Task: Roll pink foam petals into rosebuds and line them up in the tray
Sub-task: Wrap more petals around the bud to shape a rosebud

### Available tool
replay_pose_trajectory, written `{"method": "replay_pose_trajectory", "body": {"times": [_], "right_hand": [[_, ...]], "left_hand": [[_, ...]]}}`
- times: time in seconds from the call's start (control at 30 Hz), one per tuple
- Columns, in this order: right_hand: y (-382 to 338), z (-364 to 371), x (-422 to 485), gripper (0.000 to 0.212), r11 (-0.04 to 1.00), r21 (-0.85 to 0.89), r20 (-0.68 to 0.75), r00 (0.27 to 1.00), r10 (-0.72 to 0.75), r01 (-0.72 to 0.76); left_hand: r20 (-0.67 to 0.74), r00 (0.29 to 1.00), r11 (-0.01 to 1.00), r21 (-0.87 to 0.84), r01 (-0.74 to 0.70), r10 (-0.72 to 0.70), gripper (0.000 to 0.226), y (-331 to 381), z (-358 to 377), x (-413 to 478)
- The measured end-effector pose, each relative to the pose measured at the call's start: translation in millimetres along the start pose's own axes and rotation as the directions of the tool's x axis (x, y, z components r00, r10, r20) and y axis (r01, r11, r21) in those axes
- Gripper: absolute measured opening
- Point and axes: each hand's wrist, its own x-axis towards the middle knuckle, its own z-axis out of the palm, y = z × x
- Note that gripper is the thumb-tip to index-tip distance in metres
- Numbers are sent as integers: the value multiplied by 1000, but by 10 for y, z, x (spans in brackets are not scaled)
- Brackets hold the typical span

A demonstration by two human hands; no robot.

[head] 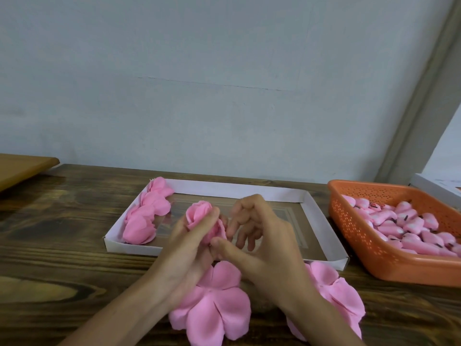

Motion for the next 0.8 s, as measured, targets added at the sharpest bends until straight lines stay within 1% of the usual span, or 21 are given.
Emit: {"method": "replay_pose_trajectory", "body": {"times": [0.07, 0.13, 0.27, 0.33, 0.4, 0.47, 0.53, 0.6, 0.67, 0.73, 0.8], "right_hand": [[-22, -9, 0, 31, 999, -3, -5, 999, 34, -34], [-30, -4, -8, 25, 998, 18, -32, 997, 68, -67], [-63, 39, -26, 24, 982, 139, -109, 983, 145, -129], [-72, 61, -38, 21, 981, 155, -114, 985, 132, -113], [-79, 75, -48, 14, 987, 127, -97, 989, 114, -101], [-82, 82, -51, 10, 992, 94, -86, 992, 94, -86], [-97, 84, -51, 14, 995, 85, -98, 993, 67, -58], [-109, 79, -51, 14, 995, 89, -107, 993, 47, -37], [-109, 72, -54, 10, 995, 98, -107, 993, 43, -33], [-107, 70, -61, 8, 994, 101, -109, 993, 40, -29], [-113, 66, -62, 12, 994, 109, -113, 993, 35, -22]], "left_hand": [[17, 1000, 999, 31, -21, 20, 26, -5, 0, -6], [37, 999, 997, 63, -34, 32, 28, -2, -10, -19], [95, 995, 995, 88, -46, 38, 27, 1, -22, -33], [95, 995, 997, 63, -40, 34, 34, -2, -11, -44], [83, 996, 999, 27, -34, 31, 37, -11, -3, -53], [83, 995, 999, 2, -48, 48, 30, -19, 3, -60], [77, 996, 999, -15, -50, 51, 25, -24, -15, -60], [91, 995, 999, -20, -45, 46, 24, -14, -31, -60], [105, 994, 999, -21, -36, 38, 26, 0, -40, -60], [120, 992, 999, -18, -35, 37, 29, 16, -34, -65], [122, 992, 999, -6, -32, 33, 41, 28, -18, -71]]}}
